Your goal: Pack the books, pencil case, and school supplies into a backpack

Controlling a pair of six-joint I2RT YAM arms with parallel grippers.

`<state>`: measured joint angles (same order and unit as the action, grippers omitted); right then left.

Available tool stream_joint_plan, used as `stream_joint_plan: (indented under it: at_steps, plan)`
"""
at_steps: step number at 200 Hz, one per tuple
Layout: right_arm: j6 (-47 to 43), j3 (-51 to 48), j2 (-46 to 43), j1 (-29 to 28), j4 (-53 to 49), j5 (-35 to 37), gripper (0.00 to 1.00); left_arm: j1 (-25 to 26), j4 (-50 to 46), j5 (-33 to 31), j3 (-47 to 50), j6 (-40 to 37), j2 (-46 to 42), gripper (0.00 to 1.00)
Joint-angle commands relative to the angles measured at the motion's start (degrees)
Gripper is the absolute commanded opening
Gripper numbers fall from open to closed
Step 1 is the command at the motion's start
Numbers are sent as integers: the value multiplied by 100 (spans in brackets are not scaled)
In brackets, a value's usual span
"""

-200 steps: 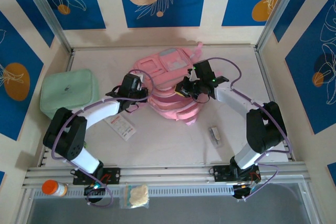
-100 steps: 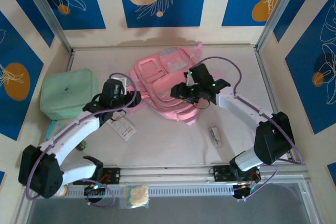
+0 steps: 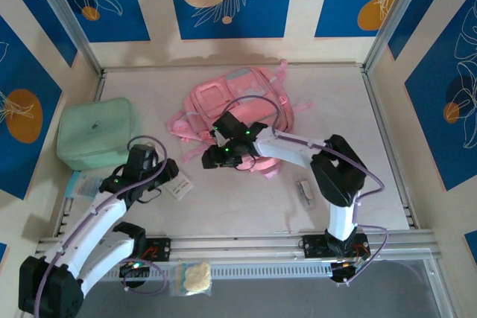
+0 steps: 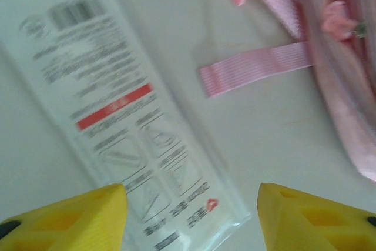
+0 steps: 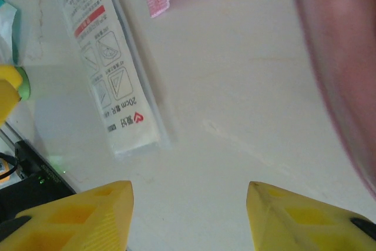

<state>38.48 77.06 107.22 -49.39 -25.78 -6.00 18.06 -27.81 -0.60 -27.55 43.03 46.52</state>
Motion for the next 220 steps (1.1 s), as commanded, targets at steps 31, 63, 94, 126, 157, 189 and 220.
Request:
stream_joint_plan:
  at_steps: [31,63,94,126,157,189,220]
  plan:
    - [-54,979,950,-263,6,-211,53,-163,194,-134,757,968,-301,57]
    - [54,1371,1414,-325,-23,-294,52,-283,533,-74,1004,975,-254,55]
    - [-51,1727,1706,-413,-139,-406,46,-401,786,57,1163,970,-75,52]
    - [-91,1987,2029,-447,-258,-498,45,-467,1052,174,1224,953,135,50]
    - [-104,2090,2182,-495,-278,-514,45,-493,1224,230,1330,969,200,47]
    - [-47,2147,2321,-566,-271,-664,44,-514,1480,383,1435,972,296,41]
    - [-73,2185,2341,-693,-243,-747,45,-514,1829,597,1550,1050,436,35]
